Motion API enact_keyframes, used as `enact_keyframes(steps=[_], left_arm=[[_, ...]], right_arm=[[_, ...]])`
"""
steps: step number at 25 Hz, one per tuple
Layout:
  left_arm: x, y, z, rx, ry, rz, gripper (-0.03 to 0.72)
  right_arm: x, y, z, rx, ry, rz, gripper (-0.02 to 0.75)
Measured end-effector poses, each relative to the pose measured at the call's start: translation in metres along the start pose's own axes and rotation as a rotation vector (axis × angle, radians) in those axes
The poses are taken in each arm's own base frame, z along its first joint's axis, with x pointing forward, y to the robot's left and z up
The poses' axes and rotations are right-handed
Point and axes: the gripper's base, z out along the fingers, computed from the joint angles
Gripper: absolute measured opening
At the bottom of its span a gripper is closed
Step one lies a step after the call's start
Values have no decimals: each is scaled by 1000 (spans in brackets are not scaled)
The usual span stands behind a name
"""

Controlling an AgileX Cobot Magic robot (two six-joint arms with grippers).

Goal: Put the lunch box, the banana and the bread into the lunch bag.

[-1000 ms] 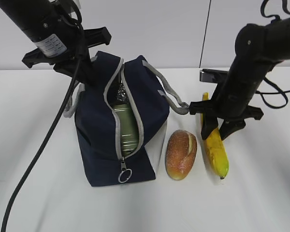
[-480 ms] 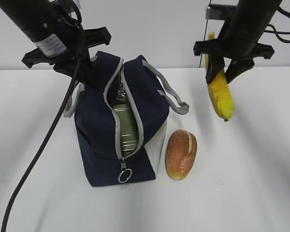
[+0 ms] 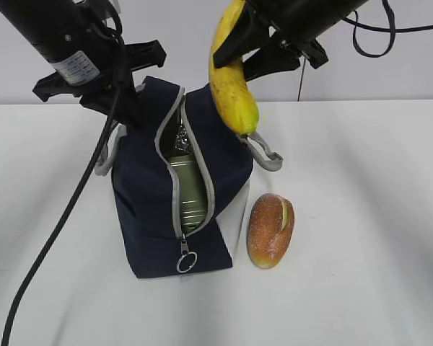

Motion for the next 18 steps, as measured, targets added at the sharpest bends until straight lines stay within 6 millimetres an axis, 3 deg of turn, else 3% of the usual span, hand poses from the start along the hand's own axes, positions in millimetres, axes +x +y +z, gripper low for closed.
enact_keyframes(steps=[8,18], left_arm=[[0,0,0,0,0,0,0],[0,0,0,0,0,0,0]], right_arm=[[5,16,36,-79,46,-30,318],[8,5,74,-78,100,12,318]])
